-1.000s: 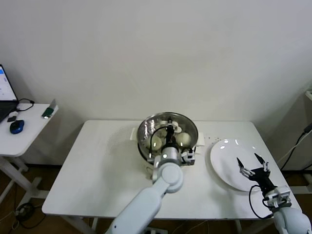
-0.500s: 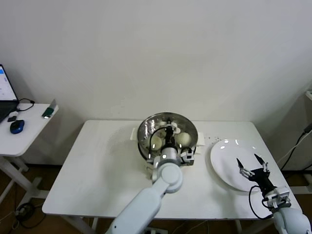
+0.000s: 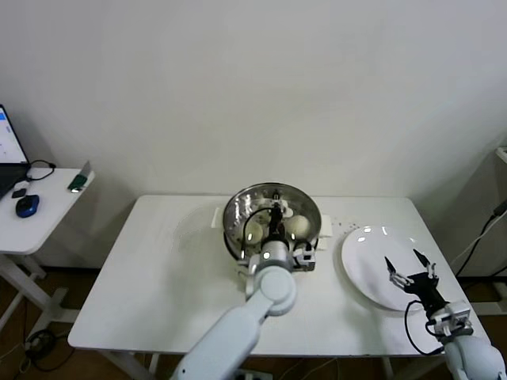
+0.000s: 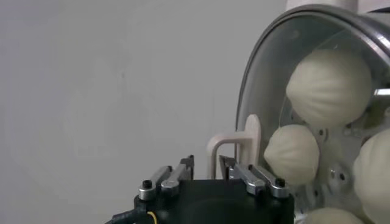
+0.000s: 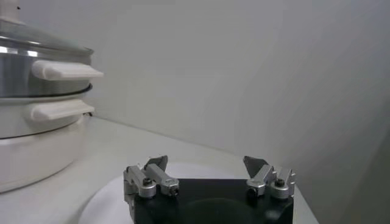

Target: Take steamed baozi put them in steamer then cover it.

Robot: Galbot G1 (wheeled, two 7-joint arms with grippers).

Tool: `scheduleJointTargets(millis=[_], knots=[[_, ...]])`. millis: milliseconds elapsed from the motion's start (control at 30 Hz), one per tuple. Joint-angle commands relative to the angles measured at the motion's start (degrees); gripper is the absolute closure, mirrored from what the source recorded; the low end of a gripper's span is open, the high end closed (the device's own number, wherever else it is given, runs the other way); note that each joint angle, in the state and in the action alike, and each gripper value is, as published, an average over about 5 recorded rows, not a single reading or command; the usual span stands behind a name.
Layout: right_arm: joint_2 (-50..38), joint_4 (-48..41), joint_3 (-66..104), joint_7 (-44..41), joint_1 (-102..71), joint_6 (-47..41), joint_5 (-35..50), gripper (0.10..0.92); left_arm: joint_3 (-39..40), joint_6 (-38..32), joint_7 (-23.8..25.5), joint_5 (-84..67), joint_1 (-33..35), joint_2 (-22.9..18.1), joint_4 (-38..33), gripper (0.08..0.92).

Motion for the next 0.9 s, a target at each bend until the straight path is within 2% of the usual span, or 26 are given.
scheduleJointTargets(millis=[33,300,500,600,700,833,900], knots=[[-0.1,0.8,-0.1,0.3,0.4,-4.8,0.6,0.203,1.1,2.9,1.8,-1.5,0.5,3.0,-8.3,0.602],[-0.5,1.5,0.2,0.1,0.7,-8.4,-3.6,0.203,0.8,2.9,2.1,-3.9,3.6,8.2,-13.4,0.368],[-0.1,2.3,-0.4,2.0,1.1,-10.8,-2.3,0.203,0.4,2.9,1.4,-4.9,6.3,10.7,-18.5,0.21],[-0.2,2.8,-0.8,2.0,1.0,-10.8,-2.4,0.203,-0.5,2.9,-0.1,-6.7,8.4,12.7,-22.0,0.182],[-0.3,3.0,-1.0,1.9,1.0,-10.6,-1.9,0.203,-2.5,2.5,-4.0,-11.6,11.1,15.7,-25.5,0.178],[-0.2,3.2,-1.4,1.8,1.1,-9.8,-1.4,0.203,-9.3,-2.5,-10.7,-21.1,16.4,18.7,-29.7,0.177],[0.0,3.4,-1.5,1.7,1.0,-9.5,-1.3,0.203,-13.6,-5.7,-12.3,-26.4,19.2,19.4,-31.7,0.177]])
